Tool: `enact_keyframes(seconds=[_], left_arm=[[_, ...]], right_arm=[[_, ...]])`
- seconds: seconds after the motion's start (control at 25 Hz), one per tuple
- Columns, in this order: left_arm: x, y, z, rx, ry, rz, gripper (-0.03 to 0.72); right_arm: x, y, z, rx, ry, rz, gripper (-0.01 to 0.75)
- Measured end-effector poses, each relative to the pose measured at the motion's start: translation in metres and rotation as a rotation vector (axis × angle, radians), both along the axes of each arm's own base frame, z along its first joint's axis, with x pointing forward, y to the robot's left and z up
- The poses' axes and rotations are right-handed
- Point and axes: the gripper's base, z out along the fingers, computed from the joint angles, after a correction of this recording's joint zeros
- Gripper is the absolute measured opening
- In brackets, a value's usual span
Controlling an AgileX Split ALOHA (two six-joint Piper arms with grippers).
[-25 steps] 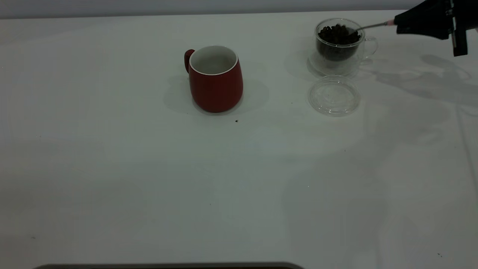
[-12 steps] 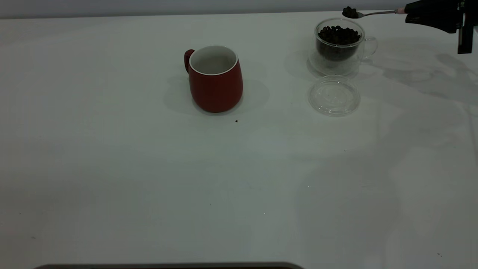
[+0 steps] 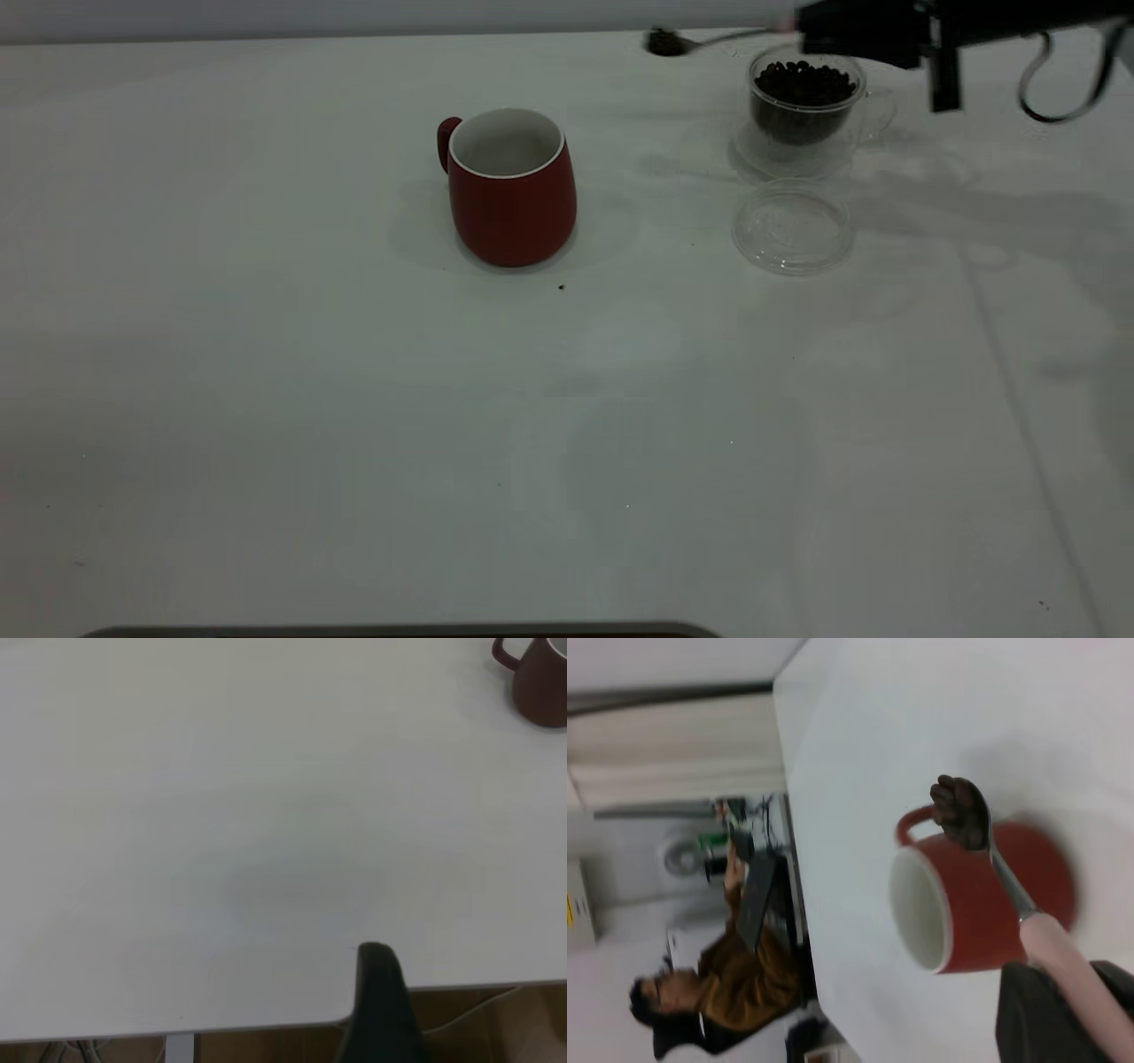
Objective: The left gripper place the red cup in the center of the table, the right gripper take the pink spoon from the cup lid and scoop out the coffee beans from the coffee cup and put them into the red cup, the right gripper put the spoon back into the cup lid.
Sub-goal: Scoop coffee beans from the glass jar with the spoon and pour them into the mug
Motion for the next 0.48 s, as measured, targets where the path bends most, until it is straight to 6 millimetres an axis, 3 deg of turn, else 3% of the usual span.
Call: enact_keyframes(seconds=[0.16, 0.48], left_arm=[[0.0, 0.0, 0.0, 0.0, 0.0, 0.0, 0.587], [0.0, 0.0, 0.0, 0.0, 0.0, 0.0, 0.587]], right_arm=[[-0.003, 0.034, 0.013, 0.006, -0.027, 0.073, 0.096], [-0.018, 0.098, 0.013, 0.004, -0.042, 0.223, 0.096]])
